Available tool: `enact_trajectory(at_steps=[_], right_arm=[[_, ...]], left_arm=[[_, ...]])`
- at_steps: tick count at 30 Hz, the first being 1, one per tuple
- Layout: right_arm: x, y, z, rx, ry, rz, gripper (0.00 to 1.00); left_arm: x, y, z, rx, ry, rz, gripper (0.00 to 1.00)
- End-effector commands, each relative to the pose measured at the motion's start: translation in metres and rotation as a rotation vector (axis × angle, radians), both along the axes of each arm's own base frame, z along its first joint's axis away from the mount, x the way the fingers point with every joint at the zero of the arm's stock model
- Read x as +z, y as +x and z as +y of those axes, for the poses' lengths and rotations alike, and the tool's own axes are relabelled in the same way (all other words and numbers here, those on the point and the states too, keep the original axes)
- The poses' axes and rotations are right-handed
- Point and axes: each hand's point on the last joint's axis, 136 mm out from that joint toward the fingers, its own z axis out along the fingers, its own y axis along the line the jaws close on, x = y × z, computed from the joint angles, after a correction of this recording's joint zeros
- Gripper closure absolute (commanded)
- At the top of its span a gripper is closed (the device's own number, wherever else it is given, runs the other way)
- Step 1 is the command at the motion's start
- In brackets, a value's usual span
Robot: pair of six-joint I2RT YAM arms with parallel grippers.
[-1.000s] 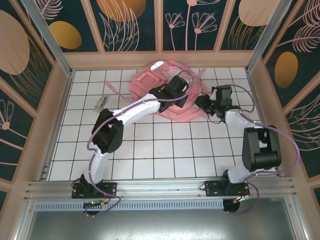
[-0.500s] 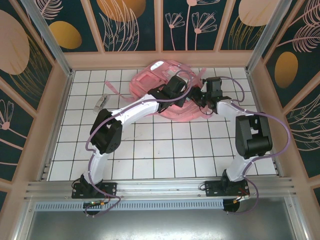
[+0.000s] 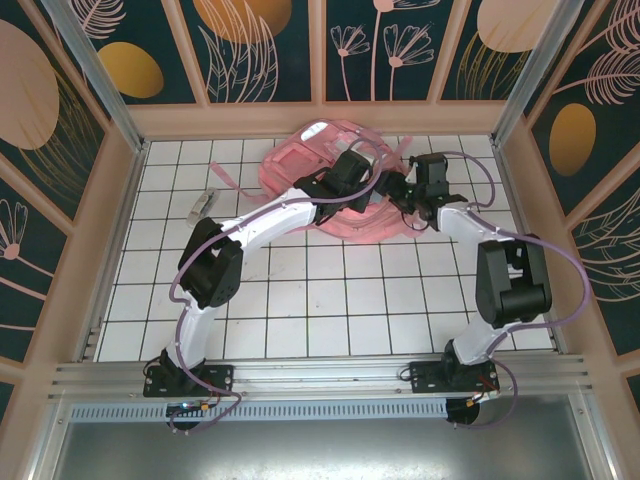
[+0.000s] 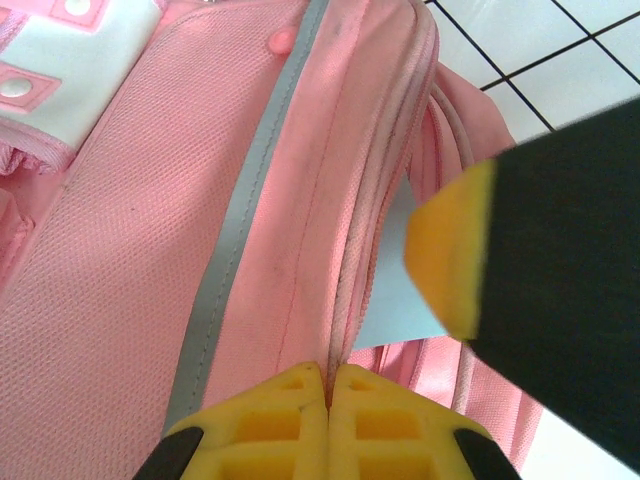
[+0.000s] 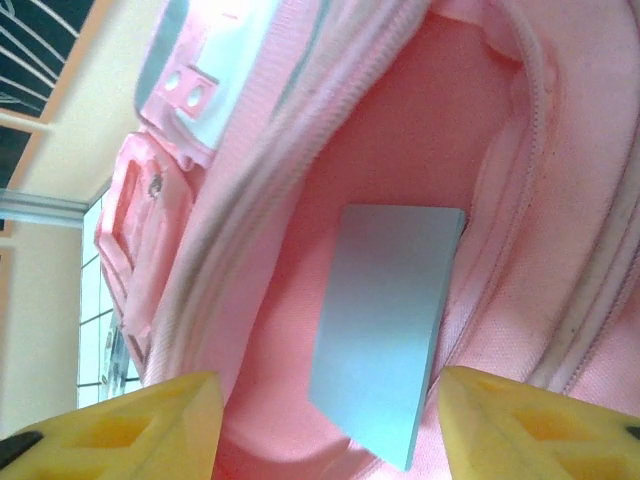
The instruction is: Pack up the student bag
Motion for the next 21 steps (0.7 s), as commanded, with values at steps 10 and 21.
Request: enact_trajectory(at_steps=[10,21], right_arm=[[-0.023,0.008,-0.004,-0.019,-0.019,0.016,0.78],[-0.014,0.021,0.061,0.141,0.097,-0.044,0.76]], left_arm=[[0.042,0.007,0.006,0.032,-0.09,-0.052,1.0],[0.042,0.002,0.002,0.018,-0.117,-0.03,1.0]])
